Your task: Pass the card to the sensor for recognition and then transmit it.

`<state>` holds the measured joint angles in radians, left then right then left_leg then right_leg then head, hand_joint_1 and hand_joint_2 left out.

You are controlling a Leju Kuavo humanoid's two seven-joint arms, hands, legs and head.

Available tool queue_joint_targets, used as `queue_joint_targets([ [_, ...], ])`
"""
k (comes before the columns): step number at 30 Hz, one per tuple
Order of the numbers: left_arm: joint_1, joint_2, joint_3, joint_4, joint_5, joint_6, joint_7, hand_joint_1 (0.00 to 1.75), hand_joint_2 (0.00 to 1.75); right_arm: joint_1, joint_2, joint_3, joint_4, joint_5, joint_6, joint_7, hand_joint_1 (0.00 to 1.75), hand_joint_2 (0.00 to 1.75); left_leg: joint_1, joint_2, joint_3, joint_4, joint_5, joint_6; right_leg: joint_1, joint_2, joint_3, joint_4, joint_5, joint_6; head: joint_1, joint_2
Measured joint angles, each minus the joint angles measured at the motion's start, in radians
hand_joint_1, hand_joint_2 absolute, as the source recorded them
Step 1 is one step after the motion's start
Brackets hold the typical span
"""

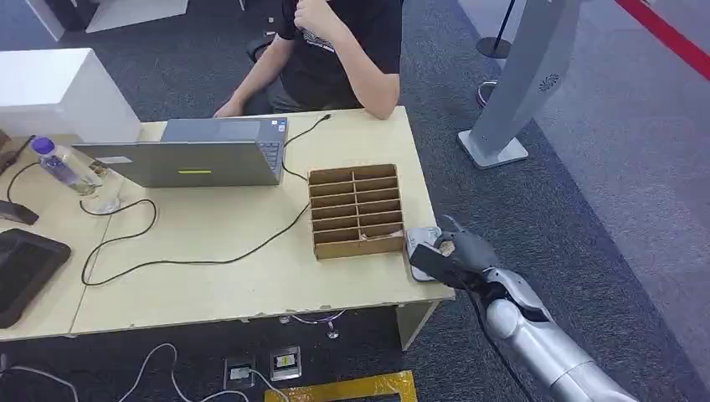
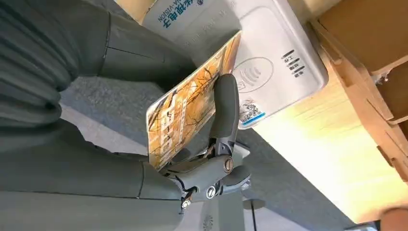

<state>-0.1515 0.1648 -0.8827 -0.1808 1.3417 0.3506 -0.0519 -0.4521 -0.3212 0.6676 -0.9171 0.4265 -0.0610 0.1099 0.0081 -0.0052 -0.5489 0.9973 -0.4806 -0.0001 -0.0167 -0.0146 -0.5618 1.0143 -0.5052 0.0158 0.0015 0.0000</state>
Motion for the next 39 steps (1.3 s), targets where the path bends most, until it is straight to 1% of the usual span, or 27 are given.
queue_joint_targets([
  [3, 0.0, 0.0, 0.0, 0.0, 0.0, 0.001, 0.0, 0.0, 0.0, -0.001, -0.005, -0.006, -0.049, -0.005, 0.019, 0.034, 1.75, 1.75, 0.0, 0.0, 0.0, 0.0, 0.0, 0.0, 0.0, 0.0, 0.0, 0.0, 0.0, 0.0, 0.0, 0.0],
  [8, 0.0, 0.0, 0.0, 0.0, 0.002, 0.0, -0.003, 0.0, 0.0, -0.006, -0.015, -0.021, -0.116, -0.013, 0.034, 0.055, 1.75, 1.75, 0.0, 0.0, 0.0, 0.0, 0.0, 0.0, 0.0, 0.0, 0.0, 0.0, 0.0, 0.0, 0.0, 0.0],
  [10, 0.0, 0.0, 0.0, 0.0, 0.002, 0.0, -0.006, 0.0, 0.0, -0.019, -0.025, -0.039, -0.178, -0.014, 0.057, 0.077, 1.75, 1.75, 0.0, 0.0, -0.001, 0.0, 0.0, 0.0, 0.0, 0.0, -0.001, 0.0, 0.0, 0.0, 0.0, 0.0],
  [14, 0.0, 0.0, 0.0, 0.0, 0.001, -0.003, -0.014, 0.0, 0.0, -0.07, -0.038, -0.082, -0.279, 0.013, 0.099, 0.094, 1.75, 1.75, 0.0, 0.001, 0.0, 0.0, 0.0, 0.0, 0.0, 0.001, 0.0, 0.0, 0.0, 0.0, 0.0, 0.0],
  [17, 0.0, 0.0, 0.0, 0.0, -0.005, -0.008, -0.015, 0.0, 0.0, -0.125, -0.04, -0.113, -0.328, 0.073, 0.135, 0.085, 1.75, 1.75, 0.0, 0.001, 0.0, 0.0, 0.0, 0.0, 0.0, 0.002, -0.001, 0.0, 0.0, 0.0, 0.0, 0.0],
  [20, 0.0, 0.0, -0.001, 0.0, -0.015, -0.016, -0.02, 0.0, 0.0, -0.188, -0.034, -0.117, -0.338, 0.187, 0.154, 0.046, 1.75, 1.75, 0.0, 0.001, 0.0, 0.0, 0.0, 0.0, 0.0, 0.002, 0.0, 0.001, 0.001, 0.0, 0.0, 0.0],
  [23, -0.001, -0.001, -0.001, 0.0, -0.023, -0.024, -0.031, 0.0, 0.0, -0.251, -0.003, -0.114, -0.325, 0.264, 0.14, -0.004, 1.75, 1.75, 0.0, 0.001, -0.001, 0.0, 0.001, 0.0, 0.0, 0.003, -0.001, 0.001, 0.001, 0.0, 0.0, 0.0],
  [27, -0.004, -0.003, -0.002, 0.0, -0.035, -0.027, -0.034, 0.0, 0.0, -0.334, 0.053, -0.105, -0.258, 0.277, 0.103, -0.04, 1.75, 1.75, 0.001, 0.001, -0.001, 0.0, 0.001, 0.0, 0.001, 0.002, -0.001, 0.001, 0.001, 0.0, 0.0, 0.0],
  [32, -0.011, -0.004, -0.01, 0.0, -0.057, -0.034, -0.034, 0.0, 0.0, -0.398, 0.122, -0.085, -0.146, 0.316, 0.052, -0.054, 1.75, 1.75, 0.001, 0.001, -0.001, 0.0, 0.001, 0.0, 0.001, 0.002, -0.001, 0.001, 0.001, 0.0, 0.0, 0.0],
  [35, -0.022, -0.003, -0.022, 0.0, -0.067, -0.033, -0.031, 0.0, 0.0, -0.428, 0.172, -0.059, -0.036, 0.363, 0.005, -0.063, 1.75, 1.75, 0.001, 0.001, -0.001, 0.0, 0.001, 0.0, 0.001, 0.002, -0.001, 0.001, 0.001, 0.0, 0.0, 0.0],
  [37, -0.03, -0.003, -0.026, 0.0, -0.073, -0.034, -0.031, 0.0, 0.0, -0.435, 0.206, -0.044, 0.025, 0.378, -0.013, -0.065, 1.75, 1.75, 0.001, 0.001, -0.001, 0.0, 0.001, 0.0, 0.001, 0.002, -0.001, 0.001, 0.001, 0.0, 0.0, 0.0],
  [39, -0.037, -0.004, -0.027, 0.0, -0.076, -0.034, -0.03, 0.0, 0.0, -0.443, 0.234, -0.036, 0.073, 0.38, -0.015, -0.068, 1.75, 1.75, 0.001, 0.001, -0.001, 0.0, 0.001, 0.0, 0.001, 0.002, -0.001, 0.001, 0.001, 0.0, 0.0, 0.0],
])
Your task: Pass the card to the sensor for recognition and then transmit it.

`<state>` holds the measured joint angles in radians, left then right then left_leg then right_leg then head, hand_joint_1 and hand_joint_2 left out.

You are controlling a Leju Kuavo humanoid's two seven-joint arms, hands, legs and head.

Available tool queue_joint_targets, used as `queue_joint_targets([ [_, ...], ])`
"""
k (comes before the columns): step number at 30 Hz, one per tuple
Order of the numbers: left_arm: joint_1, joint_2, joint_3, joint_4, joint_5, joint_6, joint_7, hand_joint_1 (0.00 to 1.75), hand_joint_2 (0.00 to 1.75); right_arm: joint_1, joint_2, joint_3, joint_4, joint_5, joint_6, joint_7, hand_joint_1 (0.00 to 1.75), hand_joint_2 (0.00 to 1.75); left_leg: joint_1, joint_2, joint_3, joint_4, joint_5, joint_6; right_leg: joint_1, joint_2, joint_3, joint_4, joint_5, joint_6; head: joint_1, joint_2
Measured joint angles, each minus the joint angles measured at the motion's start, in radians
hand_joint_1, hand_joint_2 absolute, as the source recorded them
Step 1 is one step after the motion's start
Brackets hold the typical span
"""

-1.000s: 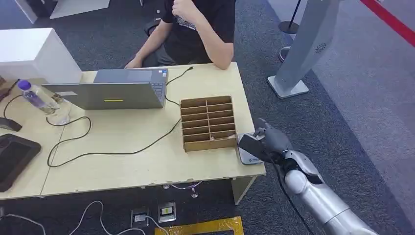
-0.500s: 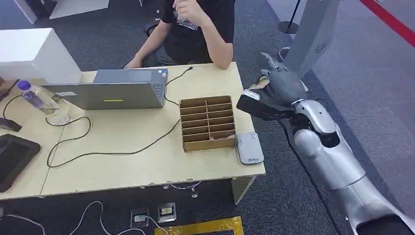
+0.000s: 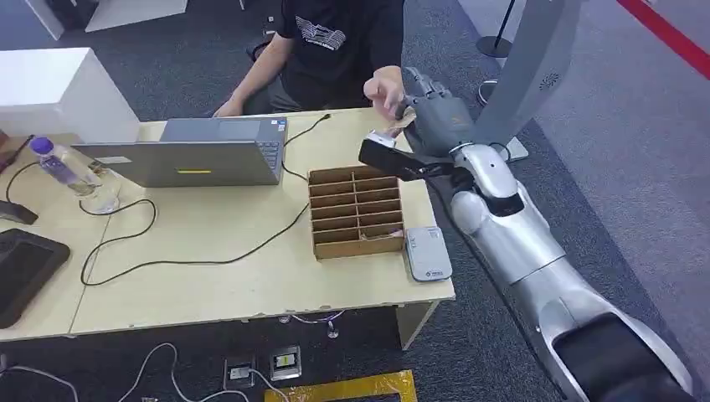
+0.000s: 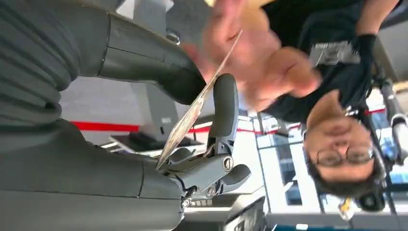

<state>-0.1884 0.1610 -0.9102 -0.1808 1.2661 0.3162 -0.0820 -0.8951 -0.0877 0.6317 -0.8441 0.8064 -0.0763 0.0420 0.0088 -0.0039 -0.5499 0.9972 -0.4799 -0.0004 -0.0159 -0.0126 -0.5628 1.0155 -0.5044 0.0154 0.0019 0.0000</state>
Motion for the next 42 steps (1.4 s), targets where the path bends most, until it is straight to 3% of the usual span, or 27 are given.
queue_joint_targets([
  [7, -0.008, 0.0, -0.016, 0.0, -0.001, -0.001, 0.007, 0.0, 0.0, -0.027, 0.055, 0.021, 0.12, 0.0, -0.003, 0.0, 1.75, 1.75, 0.0, 0.0, 0.0, 0.0, 0.0, 0.0, 0.0, 0.0, 0.0, 0.0, 0.0, 0.0, 0.0, 0.0],
  [17, -0.011, 0.001, -0.021, 0.0, -0.005, -0.002, 0.016, 0.0, 0.0, -0.05, 0.084, 0.039, 0.199, 0.001, -0.013, 0.0, 1.73, 1.75, 0.0, 0.0, 0.0, 0.0, 0.0, 0.0, 0.0, 0.001, -0.001, 0.0, 0.0, 0.0, 0.0, 0.0],
  [19, -0.012, 0.001, -0.023, 0.0, -0.006, -0.004, 0.018, 0.0, 0.0, -0.056, 0.087, 0.04, 0.213, 0.003, -0.015, 0.003, 0.0, 1.75, 0.0, 0.0, 0.0, 0.0, 0.0, 0.0, 0.0, 0.001, -0.001, 0.0, 0.0, 0.0, 0.0, 0.0],
  [30, -0.018, 0.007, -0.024, 0.0, -0.01, -0.011, 0.031, 0.0, 0.0, -0.059, 0.081, 0.042, 0.28, -0.017, -0.058, 0.022, 0.0, 1.75, 0.0, 0.001, 0.0, 0.0, 0.0, 0.0, 0.0, 0.002, -0.001, 0.0, 0.0, 0.0, 0.0, 0.0],
  [42, 0.004, 0.012, -0.024, 0.0, -0.004, -0.01, 0.037, 0.0, 0.0, -0.022, 0.003, -0.021, 0.296, -0.159, -0.083, 0.019, 0.0, 1.75, 0.0, 0.001, 0.001, 0.0, 0.0, 0.0, 0.0, 0.002, -0.001, 0.0, 0.0, 0.0, 0.0, 0.0],
])
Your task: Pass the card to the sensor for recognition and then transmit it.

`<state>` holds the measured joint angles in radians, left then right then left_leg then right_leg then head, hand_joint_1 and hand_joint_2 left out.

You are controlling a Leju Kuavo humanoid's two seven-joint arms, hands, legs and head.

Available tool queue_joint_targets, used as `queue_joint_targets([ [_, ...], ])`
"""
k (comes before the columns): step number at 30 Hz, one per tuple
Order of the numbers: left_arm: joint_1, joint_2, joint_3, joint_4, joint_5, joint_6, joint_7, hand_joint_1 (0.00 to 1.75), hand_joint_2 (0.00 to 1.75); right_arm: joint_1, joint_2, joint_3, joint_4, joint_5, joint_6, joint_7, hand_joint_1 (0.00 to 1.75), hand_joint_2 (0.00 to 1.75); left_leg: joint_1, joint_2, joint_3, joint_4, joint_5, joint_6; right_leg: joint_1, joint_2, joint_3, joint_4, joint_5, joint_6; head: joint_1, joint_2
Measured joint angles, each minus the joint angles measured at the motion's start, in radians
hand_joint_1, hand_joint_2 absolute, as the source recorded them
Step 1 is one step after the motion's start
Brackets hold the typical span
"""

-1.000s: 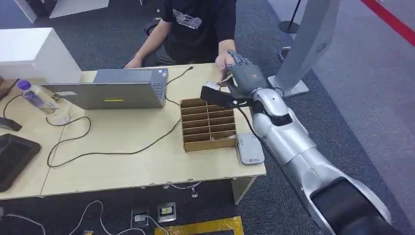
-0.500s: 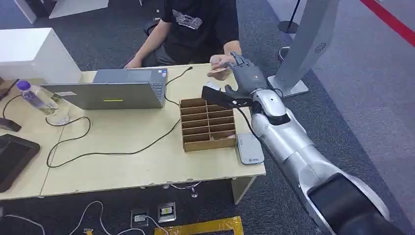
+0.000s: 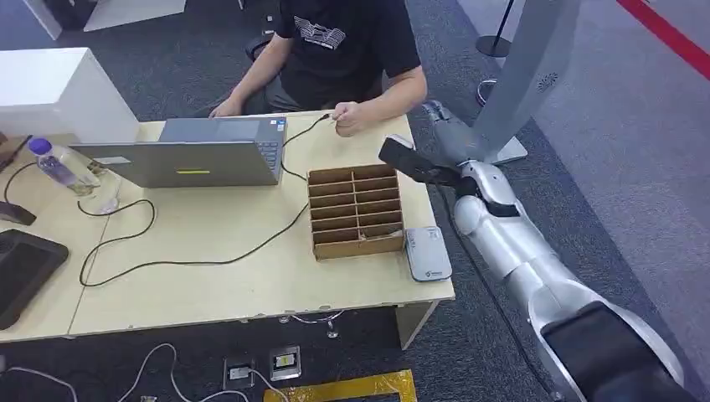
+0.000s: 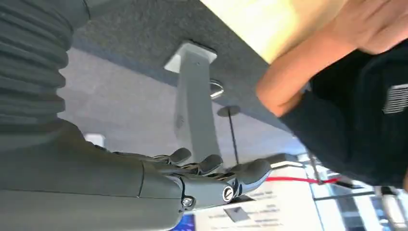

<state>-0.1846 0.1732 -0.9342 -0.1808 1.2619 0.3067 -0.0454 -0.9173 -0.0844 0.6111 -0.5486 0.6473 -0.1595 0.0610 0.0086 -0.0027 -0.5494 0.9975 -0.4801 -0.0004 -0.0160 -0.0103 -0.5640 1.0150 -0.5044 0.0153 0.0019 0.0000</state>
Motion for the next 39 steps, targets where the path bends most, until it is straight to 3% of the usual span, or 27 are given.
queue_joint_targets([
  [8, 0.028, 0.002, 0.0, 0.0, 0.019, 0.002, -0.006, 0.0, 0.0, 0.109, -0.107, -0.037, -0.174, -0.079, 0.035, 0.091, 0.0, 1.75, 0.0, 0.0, 0.0, 0.0, 0.0, 0.0, 0.0, 0.0, 0.0, 0.0, 0.0, 0.0, 0.0, 0.0],
  [14, 0.036, 0.002, 0.0, 0.0, 0.028, 0.013, -0.018, 0.0, 0.0, 0.257, -0.197, -0.046, -0.431, -0.046, 0.076, 0.173, 0.0, 1.75, 0.0, 0.0, 0.0, 0.0, -0.001, -0.001, 0.0, 0.0, 0.0, 0.0, 0.0, 0.0, 0.0, 0.0],
  [18, 0.037, 0.002, 0.0, 0.0, 0.031, 0.014, -0.018, 0.0, 0.0, 0.324, -0.232, -0.048, -0.555, -0.038, 0.087, 0.187, 0.0, 1.75, 0.0, 0.001, 0.0, 0.0, -0.001, -0.001, 0.0, 0.0, 0.0, 0.0, 0.0, 0.0, 0.0, 0.0],
  [25, 0.037, 0.001, 0.003, 0.0, 0.04, 0.027, -0.019, 0.0, 0.0, 0.424, -0.254, -0.042, -0.694, 0.021, 0.087, 0.202, 0.0, 1.75, 0.001, 0.0, 0.0, 0.0, -0.001, -0.001, 0.0, 0.0, 0.001, 0.0, 0.0, 0.0, 0.0, 0.0],
  [27, 0.037, 0.002, 0.003, 0.0, 0.04, 0.026, -0.019, 0.0, 0.0, 0.45, -0.254, -0.034, -0.723, 0.013, 0.123, 0.219, 0.0, 1.75, 0.001, 0.001, 0.0, 0.0, -0.001, -0.001, 0.0, 0.0, 0.0, 0.0, 0.0, 0.0, -0.001, 0.0],
  [30, 0.036, 0.002, 0.003, 0.0, 0.04, 0.026, -0.019, 0.0, 0.0, 0.473, -0.254, -0.021, -0.742, 0.031, 0.15, 0.233, 0.0, 1.75, 0.001, 0.001, 0.0, 0.0, -0.001, -0.001, 0.0, 0.0, 0.0, 0.0, 0.0, 0.0, 0.0, 0.0],
  [39, 0.036, 0.002, 0.003, 0.0, 0.037, 0.027, -0.02, 0.0, 0.0, 0.525, -0.254, 0.032, -0.748, 0.092, 0.119, 0.228, 0.0, 1.75, 0.0, 0.001, 0.0, 0.0, -0.001, -0.001, 0.0, 0.0, 0.0, 0.0, 0.0, 0.0, 0.0, 0.0],
])
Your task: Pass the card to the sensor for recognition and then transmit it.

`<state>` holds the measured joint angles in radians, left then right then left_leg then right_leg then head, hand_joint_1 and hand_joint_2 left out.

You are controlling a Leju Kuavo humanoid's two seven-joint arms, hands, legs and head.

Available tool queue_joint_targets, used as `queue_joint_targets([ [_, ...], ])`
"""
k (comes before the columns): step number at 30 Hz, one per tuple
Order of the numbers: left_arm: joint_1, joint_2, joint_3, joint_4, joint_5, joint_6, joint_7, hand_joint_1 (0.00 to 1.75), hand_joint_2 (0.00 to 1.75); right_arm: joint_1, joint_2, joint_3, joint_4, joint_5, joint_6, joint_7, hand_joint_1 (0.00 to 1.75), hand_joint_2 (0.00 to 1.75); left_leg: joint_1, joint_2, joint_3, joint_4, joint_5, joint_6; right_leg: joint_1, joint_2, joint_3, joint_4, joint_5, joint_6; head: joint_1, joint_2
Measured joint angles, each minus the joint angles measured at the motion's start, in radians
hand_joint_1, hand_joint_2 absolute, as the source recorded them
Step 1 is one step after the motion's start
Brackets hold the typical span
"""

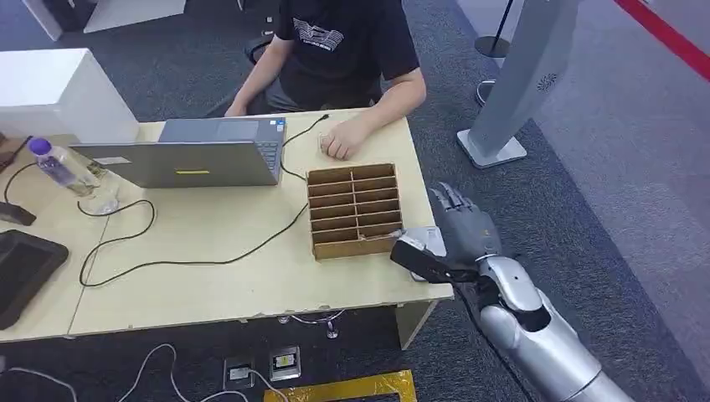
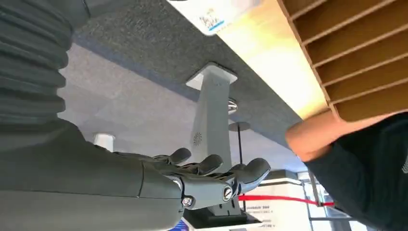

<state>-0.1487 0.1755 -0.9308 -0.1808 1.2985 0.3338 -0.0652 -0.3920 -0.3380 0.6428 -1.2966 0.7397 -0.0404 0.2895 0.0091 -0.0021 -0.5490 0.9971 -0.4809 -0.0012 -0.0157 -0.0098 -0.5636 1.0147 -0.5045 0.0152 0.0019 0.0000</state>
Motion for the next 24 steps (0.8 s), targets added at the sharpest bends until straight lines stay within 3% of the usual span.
queue_joint_targets([
  [4, 0.0, 0.0, 0.0, 0.0, 0.0, 0.0, 0.0, 0.0, 0.0, 0.006, 0.0, 0.014, 0.0, 0.0, -0.006, 0.0, 0.0, 1.75, 0.0, 0.0, 0.0, 0.0, 0.0, 0.0, 0.0, 0.0, 0.0, 0.0, 0.0, 0.0, 0.0, 0.0],
  [12, -0.001, 0.0, 0.0, 0.0, -0.012, 0.002, -0.001, 0.0, 0.0, 0.028, 0.006, 0.042, 0.013, 0.033, -0.11, -0.004, 0.0, 1.75, 0.0, 0.0, 0.0, 0.0, 0.0, 0.0, 0.0, 0.0, 0.0, 0.0, 0.0, 0.0, 0.0, 0.0],
  [24, -0.002, -0.006, 0.0, 0.0, -0.018, 0.008, -0.008, 0.0, 0.0, 0.022, 0.079, 0.064, 0.106, 0.054, -0.179, -0.06, 0.0, 1.75, 0.0, 0.0, 0.0, 0.0, 0.0, 0.0, 0.0, 0.0, 0.0, 0.0, 0.0, 0.0, 0.0, 0.0],
])
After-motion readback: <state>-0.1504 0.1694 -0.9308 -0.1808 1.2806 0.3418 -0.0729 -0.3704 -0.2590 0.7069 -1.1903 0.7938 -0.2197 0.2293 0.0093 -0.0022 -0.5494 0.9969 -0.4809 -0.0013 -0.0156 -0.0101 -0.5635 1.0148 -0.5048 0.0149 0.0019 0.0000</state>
